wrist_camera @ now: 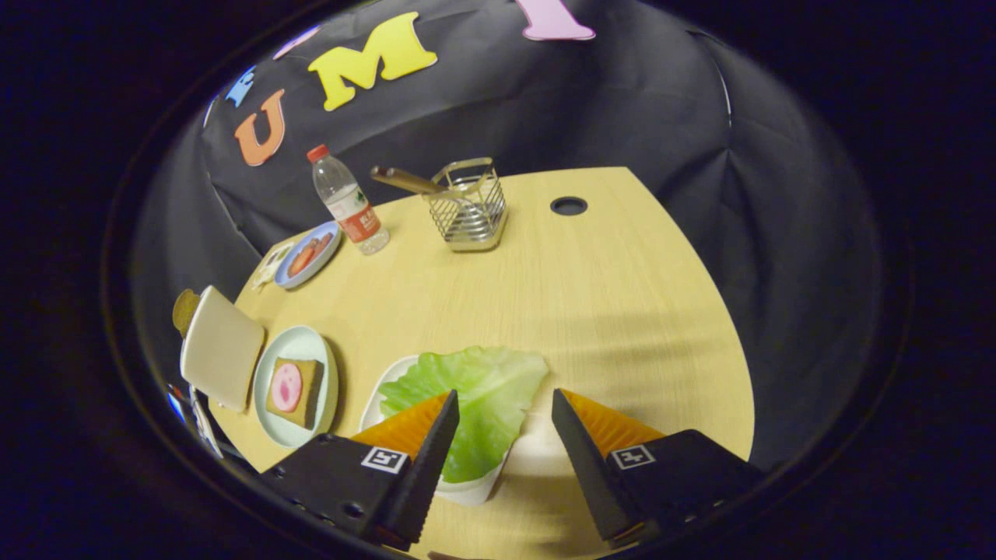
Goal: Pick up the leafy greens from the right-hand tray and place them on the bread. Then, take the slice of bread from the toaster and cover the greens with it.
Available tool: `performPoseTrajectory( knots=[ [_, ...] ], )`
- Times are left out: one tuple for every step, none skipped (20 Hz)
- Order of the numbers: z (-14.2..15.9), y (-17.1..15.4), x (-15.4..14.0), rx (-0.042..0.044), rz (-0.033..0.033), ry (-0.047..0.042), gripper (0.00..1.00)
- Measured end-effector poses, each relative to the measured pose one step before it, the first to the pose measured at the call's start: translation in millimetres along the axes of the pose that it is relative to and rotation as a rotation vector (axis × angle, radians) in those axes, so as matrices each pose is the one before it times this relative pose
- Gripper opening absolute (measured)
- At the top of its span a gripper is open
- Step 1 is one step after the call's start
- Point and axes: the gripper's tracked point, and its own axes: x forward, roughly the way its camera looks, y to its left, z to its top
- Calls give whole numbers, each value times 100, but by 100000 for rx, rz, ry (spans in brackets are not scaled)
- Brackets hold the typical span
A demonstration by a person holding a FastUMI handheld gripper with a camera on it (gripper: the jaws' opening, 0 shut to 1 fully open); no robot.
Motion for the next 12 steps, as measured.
performPoseTrajectory(
  knots=[
    [-10, -132, 616, 746, -182, 1019, 80],
    [-91, -71, 539, 205, 7, 1615, 80],
    [-440, -4, 572, -657, 913, 2271, 76],
    [-383, 166, 452, -767, 1022, 2428, 73],
    [-137, -72, 472, -2783, -33, 1235, 60],
    [109, -96, -46, -2274, 189, -716, 50],
    [331, -86, -137, -1408, -1324, -643, 40],
    [121, -437, -120, -2048, -1457, -577, 33],
    [108, -74, -217, -1204, -255, -90, 21],
    [26, 97, -359, -2030, 857, 252, 18],
    [16, -63, -165, -3138, 348, -85, 18],
    [136, -146, -177, -4304, -78, 56, 18]
  ],
)
